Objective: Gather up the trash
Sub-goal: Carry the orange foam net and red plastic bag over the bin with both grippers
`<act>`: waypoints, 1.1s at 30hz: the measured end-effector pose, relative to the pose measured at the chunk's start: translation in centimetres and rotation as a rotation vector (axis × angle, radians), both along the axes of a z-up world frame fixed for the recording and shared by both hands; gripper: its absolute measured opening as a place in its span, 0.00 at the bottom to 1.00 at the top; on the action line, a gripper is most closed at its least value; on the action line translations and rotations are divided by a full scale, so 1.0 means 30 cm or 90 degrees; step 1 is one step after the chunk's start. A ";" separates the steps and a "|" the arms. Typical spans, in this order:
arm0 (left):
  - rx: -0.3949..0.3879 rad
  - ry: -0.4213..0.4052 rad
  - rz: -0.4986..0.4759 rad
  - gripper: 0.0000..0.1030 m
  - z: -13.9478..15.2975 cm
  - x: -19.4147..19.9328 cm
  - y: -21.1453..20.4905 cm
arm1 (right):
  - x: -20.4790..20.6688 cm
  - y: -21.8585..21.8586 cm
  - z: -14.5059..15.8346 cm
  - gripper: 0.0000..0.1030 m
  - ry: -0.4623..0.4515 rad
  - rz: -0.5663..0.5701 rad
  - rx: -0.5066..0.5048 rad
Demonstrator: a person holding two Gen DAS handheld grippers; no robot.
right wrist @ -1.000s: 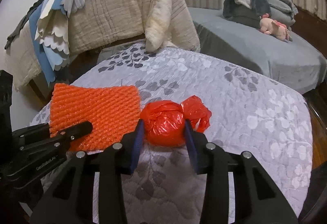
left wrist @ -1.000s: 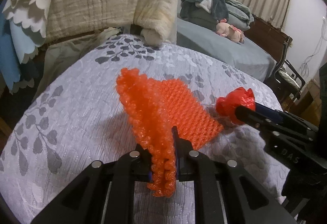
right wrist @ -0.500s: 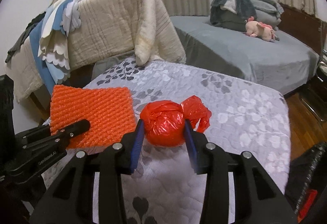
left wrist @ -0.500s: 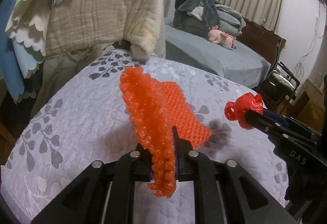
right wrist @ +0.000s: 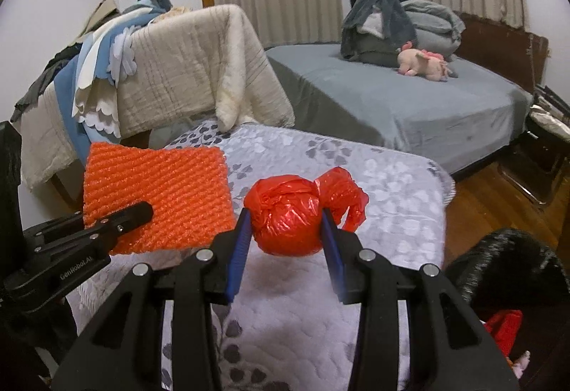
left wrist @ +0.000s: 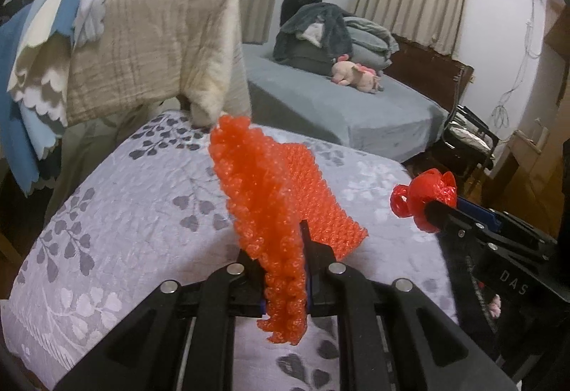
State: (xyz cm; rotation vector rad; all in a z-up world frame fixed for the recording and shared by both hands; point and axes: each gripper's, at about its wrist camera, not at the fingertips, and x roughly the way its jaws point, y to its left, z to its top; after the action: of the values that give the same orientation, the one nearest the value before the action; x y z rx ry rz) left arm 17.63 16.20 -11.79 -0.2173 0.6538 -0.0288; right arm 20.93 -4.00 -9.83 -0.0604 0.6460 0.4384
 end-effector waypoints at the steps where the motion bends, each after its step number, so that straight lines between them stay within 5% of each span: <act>1: 0.000 -0.003 -0.004 0.13 0.009 -0.006 -0.013 | -0.008 -0.014 0.008 0.37 -0.002 -0.004 0.001; 33: 0.018 -0.066 -0.213 0.13 0.186 -0.107 -0.571 | -0.255 -0.568 0.165 0.37 -0.069 -0.166 -0.010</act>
State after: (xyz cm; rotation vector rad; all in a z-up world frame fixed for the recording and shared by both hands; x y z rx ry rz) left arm 14.42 -0.93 -6.19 -0.0773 0.5809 -0.3495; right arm 13.27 -21.04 -4.87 -0.0140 0.5412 0.1772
